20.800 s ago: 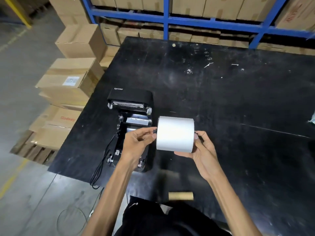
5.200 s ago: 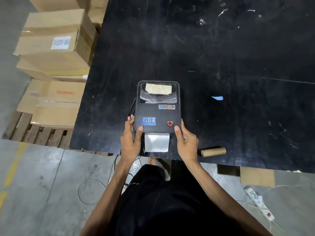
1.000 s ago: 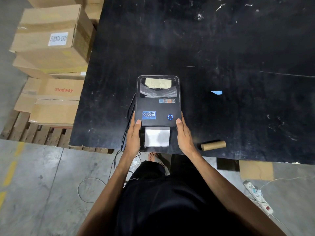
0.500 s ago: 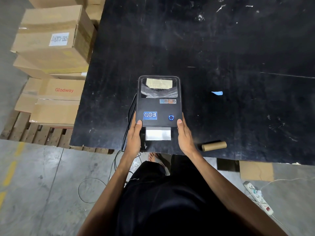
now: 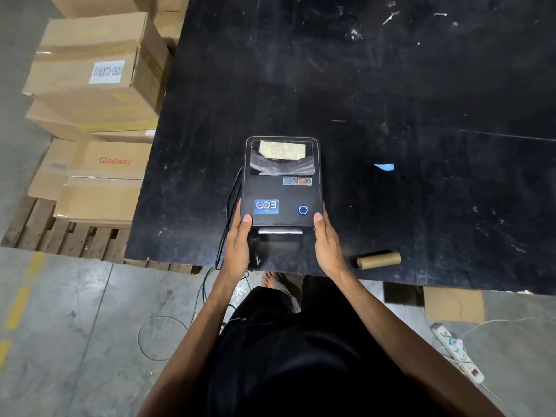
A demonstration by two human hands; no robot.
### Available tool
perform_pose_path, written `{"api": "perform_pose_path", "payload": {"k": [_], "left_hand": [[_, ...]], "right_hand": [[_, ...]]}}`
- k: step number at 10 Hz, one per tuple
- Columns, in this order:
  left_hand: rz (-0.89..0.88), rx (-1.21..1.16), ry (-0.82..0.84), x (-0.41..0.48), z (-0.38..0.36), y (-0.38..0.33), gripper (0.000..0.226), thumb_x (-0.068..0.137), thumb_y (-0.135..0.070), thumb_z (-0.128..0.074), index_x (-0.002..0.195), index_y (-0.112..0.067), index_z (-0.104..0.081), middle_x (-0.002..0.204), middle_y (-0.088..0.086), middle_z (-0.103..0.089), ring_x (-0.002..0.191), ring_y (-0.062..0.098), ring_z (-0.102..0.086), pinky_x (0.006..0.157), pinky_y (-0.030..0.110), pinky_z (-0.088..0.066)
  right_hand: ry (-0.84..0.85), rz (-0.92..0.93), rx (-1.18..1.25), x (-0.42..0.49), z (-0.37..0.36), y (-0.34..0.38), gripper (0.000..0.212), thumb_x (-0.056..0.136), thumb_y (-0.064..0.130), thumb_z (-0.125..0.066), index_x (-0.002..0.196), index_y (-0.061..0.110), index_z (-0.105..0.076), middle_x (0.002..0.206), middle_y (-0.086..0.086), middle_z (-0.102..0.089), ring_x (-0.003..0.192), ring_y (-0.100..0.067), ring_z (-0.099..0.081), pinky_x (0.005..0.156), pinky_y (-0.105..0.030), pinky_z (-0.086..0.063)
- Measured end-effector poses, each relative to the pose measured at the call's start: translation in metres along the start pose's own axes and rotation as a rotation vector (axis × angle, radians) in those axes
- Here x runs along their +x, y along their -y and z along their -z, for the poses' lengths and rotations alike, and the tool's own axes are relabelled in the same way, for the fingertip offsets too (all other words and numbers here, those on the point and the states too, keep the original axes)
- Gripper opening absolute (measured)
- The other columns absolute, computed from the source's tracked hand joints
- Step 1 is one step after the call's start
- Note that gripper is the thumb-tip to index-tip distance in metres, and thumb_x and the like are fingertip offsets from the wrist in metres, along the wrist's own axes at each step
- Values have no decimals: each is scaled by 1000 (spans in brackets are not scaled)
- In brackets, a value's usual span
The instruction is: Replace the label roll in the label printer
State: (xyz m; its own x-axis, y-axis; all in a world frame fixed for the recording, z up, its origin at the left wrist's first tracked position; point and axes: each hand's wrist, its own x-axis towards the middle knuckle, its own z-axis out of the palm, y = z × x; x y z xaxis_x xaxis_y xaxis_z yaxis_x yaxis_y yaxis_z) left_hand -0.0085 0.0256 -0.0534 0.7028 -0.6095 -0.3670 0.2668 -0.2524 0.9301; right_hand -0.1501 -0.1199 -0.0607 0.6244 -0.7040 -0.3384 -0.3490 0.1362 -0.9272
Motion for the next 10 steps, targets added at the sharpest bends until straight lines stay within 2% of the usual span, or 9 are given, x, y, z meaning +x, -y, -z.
{"api": "perform_pose_path", "payload": {"k": [1,3,4,5,6,7,8,9,10], "left_hand": [[14,-3,1,0,0,3,53,110,-37,-36,161,-25,-26,161,-5,-40,143,-4,-38,102,-2,-32],[-6,-15,-3,1,0,2,53,111,-36,-36,160,-20,-28,161,-5,-41,141,-9,-40,106,2,-33],[16,-21,9,1,0,4,51,110,-37,-36,159,-21,-32,157,-3,-47,143,3,-42,105,4,-36],[7,-12,9,0,0,3,52,110,-40,-37,158,-22,-33,155,-5,-50,141,2,-45,104,4,-37],[24,6,-5,-2,0,0,54,108,-44,-37,159,-25,-32,156,-6,-48,142,1,-43,110,8,-36],[36,15,-18,-3,-1,-1,54,108,-43,-37,159,-24,-32,154,-8,-49,139,-5,-44,101,0,-36],[53,11,9,-1,2,-6,52,109,-39,-40,157,-23,-35,146,-18,-52,126,-21,-47,92,-5,-37],[110,7,-31,1,0,-11,46,105,-34,-48,151,-31,-43,146,-16,-54,131,-13,-48,107,8,-37],[169,38,-31,-4,11,-17,46,104,-28,-55,146,-37,-38,149,-6,-50,140,7,-42,110,20,-30]], "right_hand": [[-3,-8,4,0,0,-2,70,101,63,-31,159,25,-26,160,11,-39,145,2,-35,123,-31,-26],[-6,-17,23,1,-1,-3,76,97,70,-32,159,26,-28,160,10,-40,146,-1,-36,124,-36,-26],[-13,-18,30,0,0,-1,80,95,74,-34,158,26,-29,159,12,-42,141,7,-38,119,-20,-28],[-15,-19,26,1,0,-1,80,95,74,-33,159,26,-29,158,12,-43,139,10,-39,112,-8,-30],[-19,-23,13,0,0,1,73,99,66,-33,159,24,-27,160,10,-40,143,5,-36,118,-18,-28],[-2,-22,-17,-2,3,7,68,102,60,-31,160,25,-25,159,12,-40,139,13,-37,111,-7,-28],[14,-11,-30,-3,7,12,57,108,46,-32,160,23,-26,161,11,-36,144,7,-32,117,-13,-24],[12,33,-19,1,14,18,49,108,33,-39,156,25,-33,156,19,-40,143,9,-32,109,-1,-23],[-54,43,-71,1,19,16,44,107,24,-46,148,35,-35,148,25,-45,146,-3,-36,110,-3,-24]]}}
